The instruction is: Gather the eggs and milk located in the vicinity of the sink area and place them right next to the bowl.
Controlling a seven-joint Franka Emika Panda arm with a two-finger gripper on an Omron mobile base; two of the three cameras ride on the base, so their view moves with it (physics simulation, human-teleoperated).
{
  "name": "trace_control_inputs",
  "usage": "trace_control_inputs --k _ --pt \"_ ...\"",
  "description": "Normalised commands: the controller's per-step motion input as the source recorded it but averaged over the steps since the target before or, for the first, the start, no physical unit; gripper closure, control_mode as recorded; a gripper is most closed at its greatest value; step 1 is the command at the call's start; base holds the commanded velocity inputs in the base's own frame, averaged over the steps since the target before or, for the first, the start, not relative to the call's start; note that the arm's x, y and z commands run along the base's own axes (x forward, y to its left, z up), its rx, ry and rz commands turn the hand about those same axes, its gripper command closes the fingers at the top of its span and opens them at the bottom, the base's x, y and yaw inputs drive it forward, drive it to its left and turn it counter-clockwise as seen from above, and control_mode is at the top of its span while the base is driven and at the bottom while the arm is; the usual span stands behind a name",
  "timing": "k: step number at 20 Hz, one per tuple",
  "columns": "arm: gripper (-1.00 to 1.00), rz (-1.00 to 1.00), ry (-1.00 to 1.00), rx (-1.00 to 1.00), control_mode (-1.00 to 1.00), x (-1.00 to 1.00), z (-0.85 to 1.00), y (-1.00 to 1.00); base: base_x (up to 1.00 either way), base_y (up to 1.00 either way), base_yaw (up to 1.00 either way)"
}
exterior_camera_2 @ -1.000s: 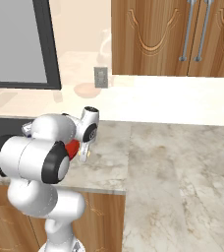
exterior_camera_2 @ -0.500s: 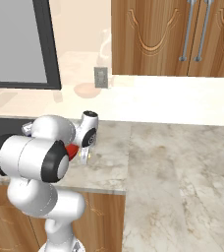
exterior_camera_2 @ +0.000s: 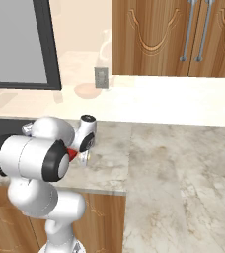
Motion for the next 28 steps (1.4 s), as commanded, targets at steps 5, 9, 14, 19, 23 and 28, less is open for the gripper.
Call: trace_control_inputs --k 5,9,14,19,23,28 --pt "1.00 0.00 0.00 0.00 -1.00 0.21 -0.07 0.06 0.00 0.00 0.00" --pt "1.00 0.00 0.00 0.00 -1.00 0.20 -0.19 0.02 0.00 0.00 0.00" --pt "1.00 0.00 0.00 0.00 -1.00 0.19 -0.24 0.01 0.00 0.00 0.00" --pt "1.00 0.00 0.00 0.00 -1.00 0.22 -0.15 0.07 0.00 0.00 0.00" --pt "1.00 0.00 0.00 0.00 -1.00 0.24 -0.09 0.04 0.00 0.00 0.00" --pt "-1.00 0.00 0.00 0.00 -1.00 0.16 -0.08 0.15 0.00 0.00 0.00"
